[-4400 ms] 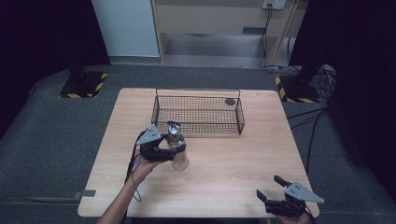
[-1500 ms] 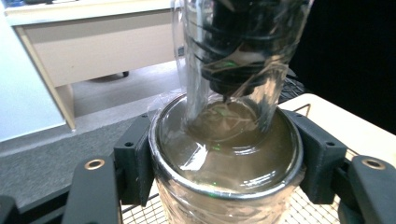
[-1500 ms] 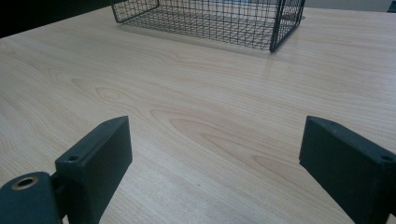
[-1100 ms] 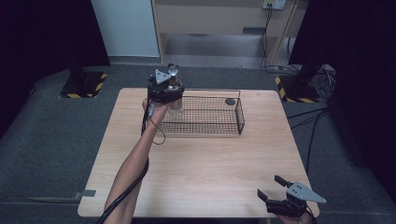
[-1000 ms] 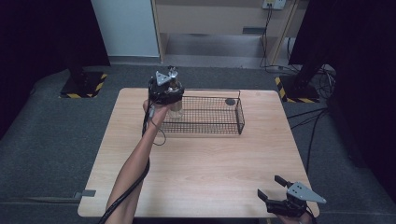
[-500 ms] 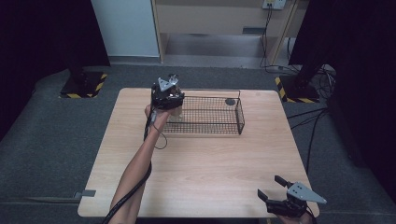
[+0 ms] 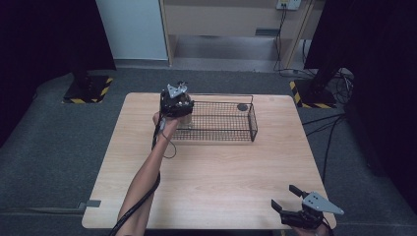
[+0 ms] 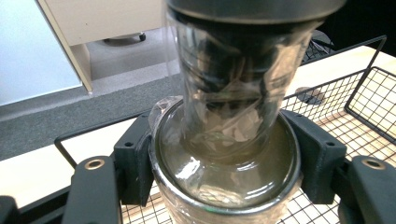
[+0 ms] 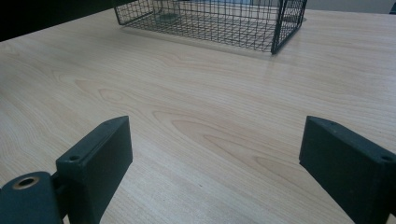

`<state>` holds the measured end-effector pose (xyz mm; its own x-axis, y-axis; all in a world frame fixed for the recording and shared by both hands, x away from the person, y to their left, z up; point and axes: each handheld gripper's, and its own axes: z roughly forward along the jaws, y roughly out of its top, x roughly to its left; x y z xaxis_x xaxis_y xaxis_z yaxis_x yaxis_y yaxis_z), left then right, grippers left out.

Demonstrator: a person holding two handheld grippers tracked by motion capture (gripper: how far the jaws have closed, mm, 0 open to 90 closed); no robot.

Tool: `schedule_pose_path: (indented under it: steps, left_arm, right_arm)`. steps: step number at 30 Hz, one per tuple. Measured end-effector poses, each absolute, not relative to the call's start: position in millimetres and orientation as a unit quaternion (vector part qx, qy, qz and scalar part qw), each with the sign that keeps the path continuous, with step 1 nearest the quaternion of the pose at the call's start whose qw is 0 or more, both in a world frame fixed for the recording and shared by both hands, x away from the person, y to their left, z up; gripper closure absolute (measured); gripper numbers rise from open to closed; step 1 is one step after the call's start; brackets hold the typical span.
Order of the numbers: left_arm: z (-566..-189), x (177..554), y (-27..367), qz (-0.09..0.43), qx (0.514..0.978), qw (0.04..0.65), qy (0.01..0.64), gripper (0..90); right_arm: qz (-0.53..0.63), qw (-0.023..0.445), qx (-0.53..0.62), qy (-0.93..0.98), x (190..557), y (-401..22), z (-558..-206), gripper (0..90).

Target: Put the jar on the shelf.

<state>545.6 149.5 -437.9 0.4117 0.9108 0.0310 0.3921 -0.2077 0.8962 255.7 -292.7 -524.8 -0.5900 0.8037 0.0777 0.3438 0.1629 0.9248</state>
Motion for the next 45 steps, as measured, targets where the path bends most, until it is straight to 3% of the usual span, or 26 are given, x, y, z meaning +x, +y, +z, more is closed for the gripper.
schedule_pose_path:
  steps: [26, 39, 45]
  left_arm:
    - [-443.4, 548.0, 149.1, 0.296, 0.717, 0.442, 0.45, 31.3]
    - [-431.6, 545.2, 149.2, 0.29, 0.713, 0.467, 0.436, 14.1]
    - [-427.5, 541.9, 153.4, 0.283, 0.715, 0.475, 0.429, 10.6]
  right_arm:
    - [0.514, 0.222, 0.393, 0.729, 255.6, -292.7, -525.0, 9.6]
    - [0.514, 0.222, 0.393, 0.73, 255.6, -292.5, -525.0, 9.6]
    - [0.514, 0.223, 0.392, 0.73, 255.5, -292.3, -524.9, 9.6]
